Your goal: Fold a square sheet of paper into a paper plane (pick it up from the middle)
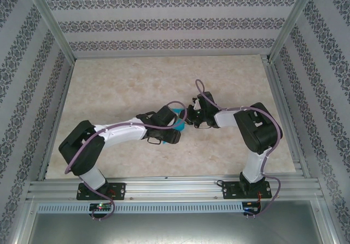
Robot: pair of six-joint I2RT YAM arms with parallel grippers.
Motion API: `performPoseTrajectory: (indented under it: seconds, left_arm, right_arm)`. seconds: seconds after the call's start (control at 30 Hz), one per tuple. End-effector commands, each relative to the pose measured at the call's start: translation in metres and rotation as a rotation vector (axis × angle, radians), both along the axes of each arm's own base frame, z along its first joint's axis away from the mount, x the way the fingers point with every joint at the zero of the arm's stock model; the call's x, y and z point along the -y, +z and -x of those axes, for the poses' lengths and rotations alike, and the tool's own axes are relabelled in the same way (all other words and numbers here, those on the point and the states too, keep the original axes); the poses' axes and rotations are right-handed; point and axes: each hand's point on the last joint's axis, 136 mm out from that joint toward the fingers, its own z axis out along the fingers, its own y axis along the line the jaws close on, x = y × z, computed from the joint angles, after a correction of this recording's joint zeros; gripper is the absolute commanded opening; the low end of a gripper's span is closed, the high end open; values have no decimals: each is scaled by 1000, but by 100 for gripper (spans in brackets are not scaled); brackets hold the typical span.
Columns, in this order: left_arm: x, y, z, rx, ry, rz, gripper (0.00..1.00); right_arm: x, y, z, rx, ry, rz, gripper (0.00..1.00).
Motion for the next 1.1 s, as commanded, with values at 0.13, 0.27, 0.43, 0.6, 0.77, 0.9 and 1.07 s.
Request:
performPoseTrajectory:
  seconds: [0.13,0.27,0.43,0.6,0.77,0.9,1.07]
  left_arm:
    - [-14,-18,-8,121,7,-270,61]
    - [-12,-20,-11,151,14,-313,60]
    - [-15,-24,-11,167,23,-344,58]
    - [-16,-26,-9,164,20,-344,52]
    - [-18,-26,-10,172,27,-351,48]
    - [-22,-28,-9,174,31,-365,44]
    - [-22,-31,-6,164,21,-361,41]
  right_arm:
    - [-6,12,-3,21,0,-26,14]
    - [-8,14,-3,21,7,-31,15]
    - [-7,14,-3,18,9,-32,15]
    - [-9,13,-4,15,11,-34,16]
    - [-9,13,-4,15,11,-34,16]
    - [-8,14,-4,15,9,-33,17]
    - [-9,13,-4,13,10,-32,16]
